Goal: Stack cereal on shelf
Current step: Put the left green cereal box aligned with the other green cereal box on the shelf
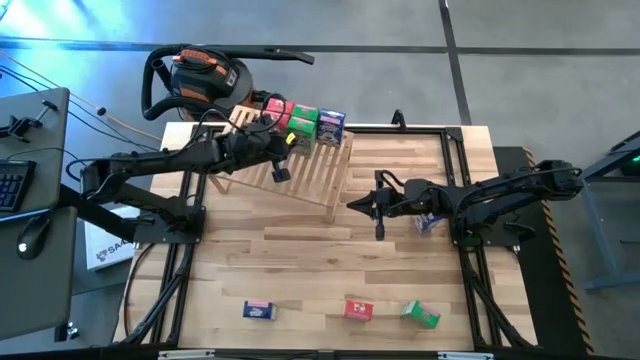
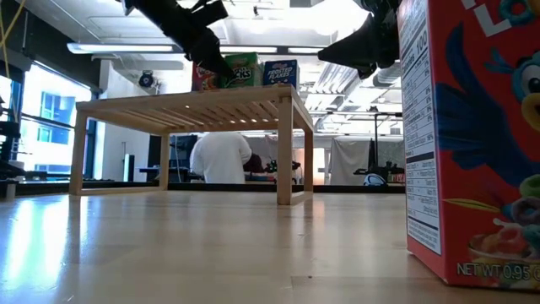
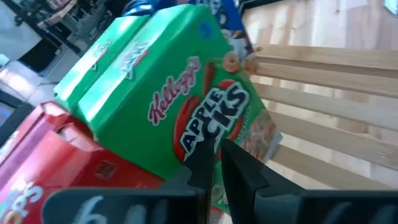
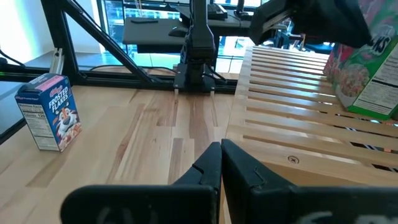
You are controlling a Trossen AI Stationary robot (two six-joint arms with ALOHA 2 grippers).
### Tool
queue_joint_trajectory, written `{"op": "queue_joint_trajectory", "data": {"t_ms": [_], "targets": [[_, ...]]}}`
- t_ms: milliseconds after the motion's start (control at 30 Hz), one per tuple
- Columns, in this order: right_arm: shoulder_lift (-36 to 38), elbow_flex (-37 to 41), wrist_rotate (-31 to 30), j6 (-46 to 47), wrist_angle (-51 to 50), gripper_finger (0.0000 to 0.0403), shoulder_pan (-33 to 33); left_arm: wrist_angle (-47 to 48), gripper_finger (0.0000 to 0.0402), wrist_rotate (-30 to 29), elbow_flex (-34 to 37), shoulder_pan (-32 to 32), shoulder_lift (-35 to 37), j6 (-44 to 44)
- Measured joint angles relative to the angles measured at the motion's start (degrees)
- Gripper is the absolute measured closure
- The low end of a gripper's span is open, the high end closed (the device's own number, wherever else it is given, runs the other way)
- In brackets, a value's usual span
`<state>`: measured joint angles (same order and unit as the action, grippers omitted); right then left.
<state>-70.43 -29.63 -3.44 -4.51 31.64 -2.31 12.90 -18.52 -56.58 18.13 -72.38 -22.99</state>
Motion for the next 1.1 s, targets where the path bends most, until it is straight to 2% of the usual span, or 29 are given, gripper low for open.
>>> {"op": "queue_joint_trajectory", "data": {"t_ms": [167, 367, 633, 767, 1100], "targets": [[0.0, 0.0, 0.0, 0.0, -0.2, 0.0402, 0.0, 0.4, 0.0379, 0.89, 0.0, -0.43, 0.33, 0.64], [0.0, 0.0, 0.0, 0.0, -0.2, 0.0402, 0.0, 0.54, 0.038, 7.66, 0.04, -1.18, 0.01, 4.35], [0.0, 0.0, 0.0, 0.0, -0.2, 0.0402, 0.0, -0.44, 0.038, 7.45, 0.07, -1.23, -1.39, 4.8], [0.0, 0.0, -0.02, 0.78, -0.18, 0.0402, 0.0, -4.22, 0.038, 7.46, 0.07, -0.9, -3.18, 4.23], [0.0, 0.0, -3.01, 1.73, -0.18, 0.0391, 0.02, -6.61, 0.038, 7.91, 0.07, -0.9, -3.63, 2.31]]}}
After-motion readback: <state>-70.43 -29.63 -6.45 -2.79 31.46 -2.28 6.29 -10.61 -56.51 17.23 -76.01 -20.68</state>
